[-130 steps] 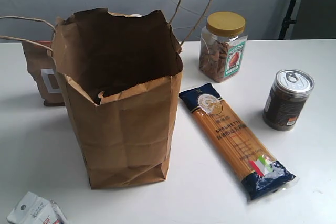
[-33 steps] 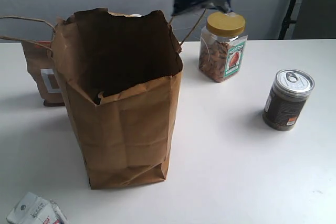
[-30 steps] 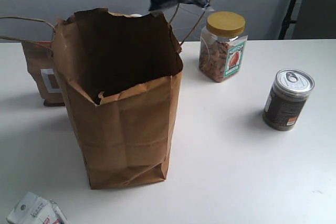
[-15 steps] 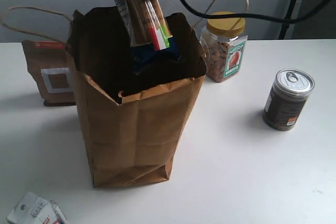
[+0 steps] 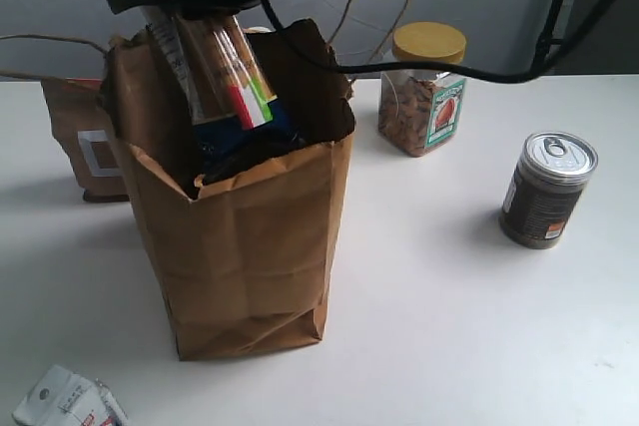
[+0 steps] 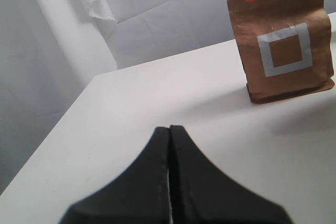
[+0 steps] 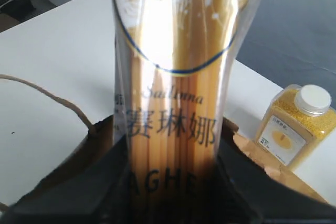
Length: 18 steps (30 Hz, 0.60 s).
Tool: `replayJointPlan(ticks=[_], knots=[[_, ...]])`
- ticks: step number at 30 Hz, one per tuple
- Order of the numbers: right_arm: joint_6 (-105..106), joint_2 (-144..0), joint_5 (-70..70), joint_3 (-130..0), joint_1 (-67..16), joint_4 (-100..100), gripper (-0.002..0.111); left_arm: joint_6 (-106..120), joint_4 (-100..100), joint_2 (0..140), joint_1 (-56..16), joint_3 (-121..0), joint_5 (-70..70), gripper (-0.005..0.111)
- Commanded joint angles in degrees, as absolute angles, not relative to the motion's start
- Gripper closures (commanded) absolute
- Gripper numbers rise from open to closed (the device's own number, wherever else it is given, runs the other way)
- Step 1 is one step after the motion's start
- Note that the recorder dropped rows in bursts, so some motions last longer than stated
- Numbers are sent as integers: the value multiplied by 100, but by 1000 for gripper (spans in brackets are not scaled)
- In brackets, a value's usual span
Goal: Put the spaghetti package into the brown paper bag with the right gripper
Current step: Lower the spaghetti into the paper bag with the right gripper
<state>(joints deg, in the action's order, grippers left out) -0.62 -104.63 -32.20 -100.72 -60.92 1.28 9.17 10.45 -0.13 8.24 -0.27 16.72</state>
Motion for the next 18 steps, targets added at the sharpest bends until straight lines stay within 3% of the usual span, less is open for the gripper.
replayJointPlan(ticks=[1, 9, 18], knots=[[-40, -10324, -2632, -9717, -6129, 0, 108, 896, 1018, 0, 850, 0, 1638, 107], [-451, -9463, -277, -7687, -6179, -597, 108, 896, 1018, 0, 850, 0, 1638, 107], [-437, -9345, -64, -6958, -6206, -341, 108, 896, 1018, 0, 850, 0, 1638, 107]])
